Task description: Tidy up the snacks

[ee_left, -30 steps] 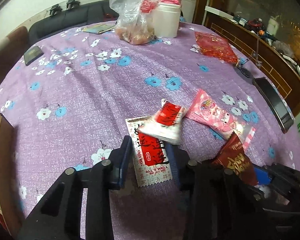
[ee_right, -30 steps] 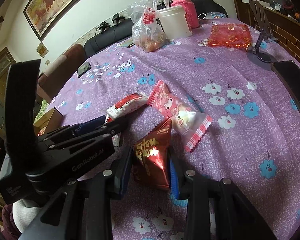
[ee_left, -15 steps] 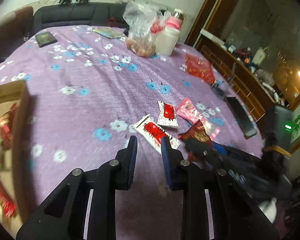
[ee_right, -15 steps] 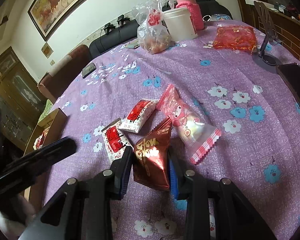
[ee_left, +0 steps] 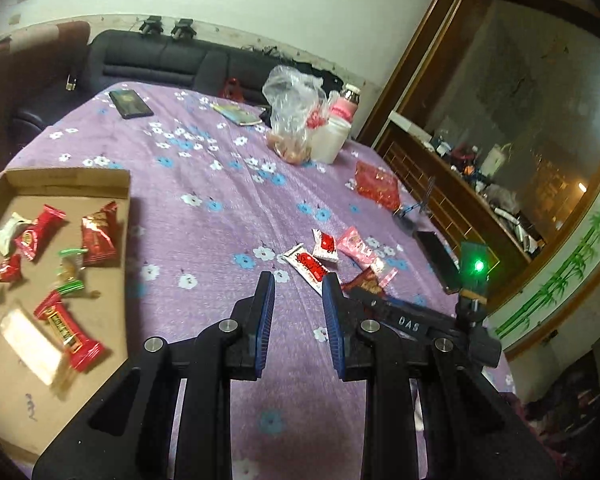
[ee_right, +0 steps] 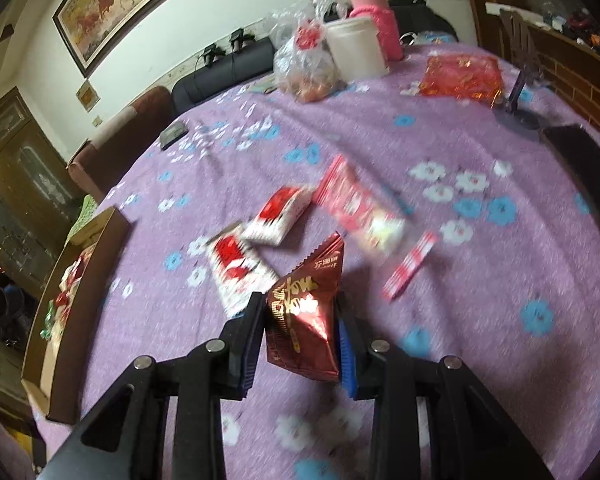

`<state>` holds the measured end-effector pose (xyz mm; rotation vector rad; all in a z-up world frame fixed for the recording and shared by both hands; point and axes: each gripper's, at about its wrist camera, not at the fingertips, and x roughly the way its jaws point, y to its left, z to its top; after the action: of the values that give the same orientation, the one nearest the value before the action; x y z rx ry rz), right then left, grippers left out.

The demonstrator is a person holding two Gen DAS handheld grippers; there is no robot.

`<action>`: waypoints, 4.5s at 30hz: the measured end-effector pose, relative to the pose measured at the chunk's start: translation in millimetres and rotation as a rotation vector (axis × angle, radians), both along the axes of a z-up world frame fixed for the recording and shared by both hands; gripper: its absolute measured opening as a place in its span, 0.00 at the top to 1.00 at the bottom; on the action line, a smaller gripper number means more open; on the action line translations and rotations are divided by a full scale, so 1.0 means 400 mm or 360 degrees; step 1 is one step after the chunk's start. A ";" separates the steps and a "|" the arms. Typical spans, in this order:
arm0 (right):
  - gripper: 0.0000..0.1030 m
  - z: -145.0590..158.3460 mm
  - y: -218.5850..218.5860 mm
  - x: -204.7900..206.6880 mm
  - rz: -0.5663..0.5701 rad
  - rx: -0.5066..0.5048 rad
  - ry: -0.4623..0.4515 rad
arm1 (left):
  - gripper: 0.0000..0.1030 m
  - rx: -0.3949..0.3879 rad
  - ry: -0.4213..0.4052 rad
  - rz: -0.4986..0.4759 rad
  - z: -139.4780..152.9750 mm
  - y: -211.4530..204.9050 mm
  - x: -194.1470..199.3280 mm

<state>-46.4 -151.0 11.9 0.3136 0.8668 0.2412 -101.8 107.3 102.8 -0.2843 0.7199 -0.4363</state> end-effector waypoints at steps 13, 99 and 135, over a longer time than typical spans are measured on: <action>0.65 0.023 0.074 -0.125 0.0047 -0.0012 -0.0051 | 0.77 -0.0112 -0.0072 0.0018 0.005 0.086 -0.076; 0.65 0.109 -0.043 -0.190 0.0009 0.0105 -0.0258 | 0.61 -0.0063 0.0234 -0.0195 -0.068 -0.081 0.082; 0.44 0.008 -0.056 -0.128 0.0162 0.0134 0.0033 | 0.79 0.0480 0.0199 -0.0393 -0.151 -0.390 0.332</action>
<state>-97.7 -173.4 15.2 0.3513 0.8954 0.3700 31.0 -48.8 42.5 0.0633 0.9357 -0.5393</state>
